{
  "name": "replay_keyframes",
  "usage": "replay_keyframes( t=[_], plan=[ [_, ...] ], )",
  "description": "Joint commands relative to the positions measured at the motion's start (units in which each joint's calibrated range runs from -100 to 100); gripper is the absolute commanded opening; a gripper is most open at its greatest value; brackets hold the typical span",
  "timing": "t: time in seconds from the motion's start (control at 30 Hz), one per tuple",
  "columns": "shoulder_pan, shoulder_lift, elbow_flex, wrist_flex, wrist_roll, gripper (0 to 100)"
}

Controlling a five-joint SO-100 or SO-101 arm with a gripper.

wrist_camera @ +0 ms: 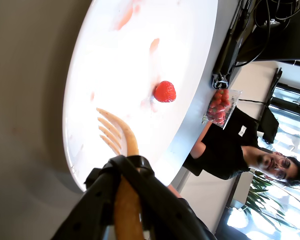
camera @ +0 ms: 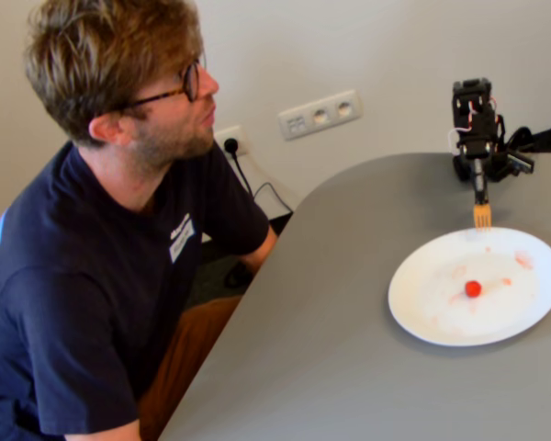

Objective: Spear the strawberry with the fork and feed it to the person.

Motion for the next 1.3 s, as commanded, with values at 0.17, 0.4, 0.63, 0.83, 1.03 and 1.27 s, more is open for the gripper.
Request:
replay_keyframes(
  t=[0.17,0.4,0.63,0.83,1.03,1.27],
  plan=[
    [-0.49,-0.25,-0.44,2.21,0.17,1],
    [-0.49,-0.25,-0.44,2.21,0.17,1],
    [1.90,-0.25,-8.38,3.77,3.74,1],
    [1.53,0.94,-19.92,1.86,3.58,1],
    [1.30,51.42,-57.79,-8.50,-0.61,1],
    [1.23,72.01,-68.34,-17.29,-3.34,1]
  ],
)
